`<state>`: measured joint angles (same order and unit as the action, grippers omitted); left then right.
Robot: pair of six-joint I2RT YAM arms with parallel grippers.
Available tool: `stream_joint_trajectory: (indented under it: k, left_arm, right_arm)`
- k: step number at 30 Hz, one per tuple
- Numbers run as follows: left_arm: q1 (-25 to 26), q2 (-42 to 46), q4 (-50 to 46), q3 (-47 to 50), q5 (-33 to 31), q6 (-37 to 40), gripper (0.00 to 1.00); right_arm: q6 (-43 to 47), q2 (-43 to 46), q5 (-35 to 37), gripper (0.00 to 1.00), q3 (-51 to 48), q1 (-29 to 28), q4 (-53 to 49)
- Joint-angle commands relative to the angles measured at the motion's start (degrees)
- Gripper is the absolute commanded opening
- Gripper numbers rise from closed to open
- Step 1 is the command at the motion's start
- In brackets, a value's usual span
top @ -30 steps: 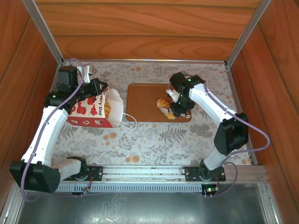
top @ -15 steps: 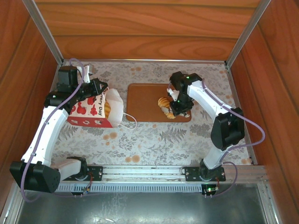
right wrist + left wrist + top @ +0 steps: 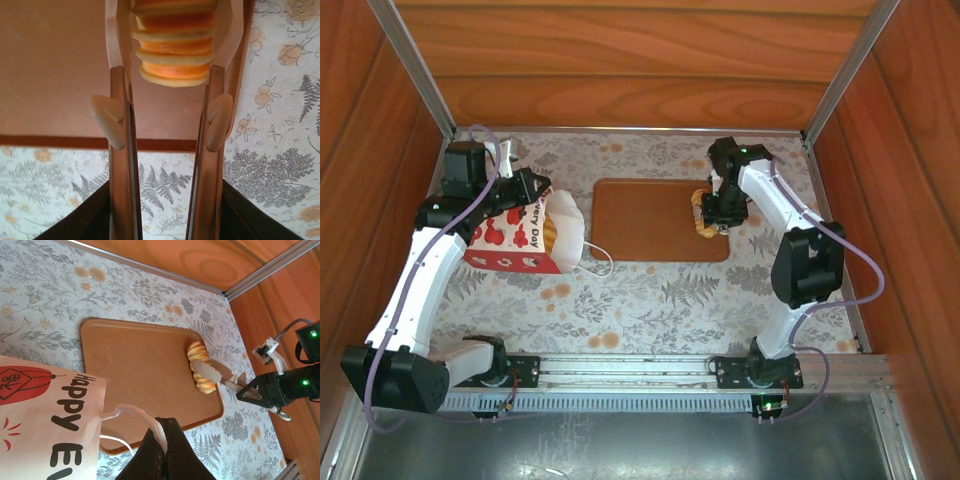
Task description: Take the fake bread out of the paper bag
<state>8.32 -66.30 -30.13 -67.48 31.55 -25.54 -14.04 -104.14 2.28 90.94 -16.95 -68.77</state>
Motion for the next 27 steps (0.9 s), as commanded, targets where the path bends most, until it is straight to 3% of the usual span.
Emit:
stream_joint_trajectory:
  k: [1,12,19,27]
  left_arm:
    - [0.22,0.90,2.25,0.24,0.53,-0.34,0.00]
    - [0.24,0.82,2.57,0.38,0.49,-0.39,0.00]
    - [0.25,0.25,2.75,0.33,0.70,-0.77,0.00]
    - [0.29,0.54,2.97,0.87,0.70,-1.16,0.00]
  right_arm:
    - [-4.63,-0.99,-0.65,0.49,3.25,0.91,1.27]
    - [-3.87,-5.10,2.60,0.52,5.91,1.26,-0.15]
    - [-3.21,-2.77,4.74,0.50,4.99,1.22,-0.84]
    - [-0.66,-0.64,-0.16,0.50,1.79,1.23,-1.44]
